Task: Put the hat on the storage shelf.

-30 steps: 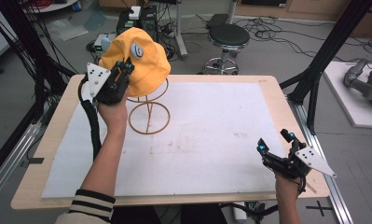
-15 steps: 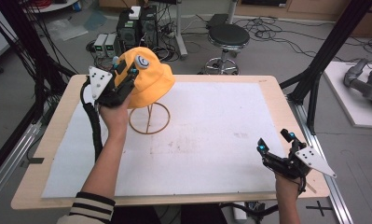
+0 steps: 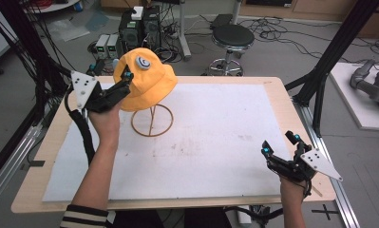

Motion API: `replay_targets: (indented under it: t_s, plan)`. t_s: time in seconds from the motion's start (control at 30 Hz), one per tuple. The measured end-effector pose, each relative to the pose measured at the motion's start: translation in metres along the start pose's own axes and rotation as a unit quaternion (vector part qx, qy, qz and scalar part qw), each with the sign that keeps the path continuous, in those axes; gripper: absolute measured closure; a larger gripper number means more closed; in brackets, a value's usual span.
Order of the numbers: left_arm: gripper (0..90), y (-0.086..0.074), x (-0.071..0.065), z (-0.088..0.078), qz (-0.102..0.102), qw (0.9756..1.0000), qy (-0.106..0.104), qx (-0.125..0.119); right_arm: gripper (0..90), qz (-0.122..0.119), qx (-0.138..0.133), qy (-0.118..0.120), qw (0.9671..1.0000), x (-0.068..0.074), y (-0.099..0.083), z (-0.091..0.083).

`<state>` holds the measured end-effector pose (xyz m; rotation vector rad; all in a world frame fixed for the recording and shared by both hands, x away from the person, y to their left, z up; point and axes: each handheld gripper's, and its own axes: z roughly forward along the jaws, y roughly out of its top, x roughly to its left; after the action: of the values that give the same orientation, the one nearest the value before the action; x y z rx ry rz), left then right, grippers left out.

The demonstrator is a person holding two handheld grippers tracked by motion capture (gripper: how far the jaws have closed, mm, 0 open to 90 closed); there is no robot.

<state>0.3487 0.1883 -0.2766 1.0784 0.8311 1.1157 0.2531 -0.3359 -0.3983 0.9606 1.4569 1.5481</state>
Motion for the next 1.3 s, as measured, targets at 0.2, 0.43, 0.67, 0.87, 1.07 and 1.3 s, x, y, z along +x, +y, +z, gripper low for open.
replay_targets:
  t_s: [0.2, 0.43, 0.67, 0.87, 1.07, 1.3]
  plan:
    - [16.3, 0.008, 0.015, -0.024, 0.014, 0.9997, 0.015, -0.012, 10.7, 0.002, -0.002, 0.003, 1.0, 0.002, 0.002, 0.0]
    - [12.7, 0.016, 0.036, -0.059, 0.024, 0.9991, 0.035, -0.003, 10.7, 0.0, -0.01, 0.005, 0.9999, 0.003, 0.004, 0.0]
    - [12.7, 0.014, 0.057, -0.096, 0.058, 0.9965, 0.06, 0.01, 10.7, -0.002, -0.012, 0.009, 0.9999, 0.005, 0.004, 0.002]
    - [12.7, -0.003, 0.075, -0.125, 0.062, 0.9942, 0.081, 0.035, 10.7, -0.001, -0.013, 0.012, 0.9998, 0.008, 0.004, 0.006]
    - [12.7, -0.027, 0.087, -0.145, 0.067, 0.9909, 0.098, 0.064, 10.7, -0.005, -0.015, 0.012, 0.9998, 0.011, 0.003, 0.009]
    - [12.7, -0.044, 0.089, -0.158, 0.06, 0.9907, 0.1, 0.07, 10.7, -0.003, -0.009, 0.008, 0.9999, 0.01, -0.001, 0.01]
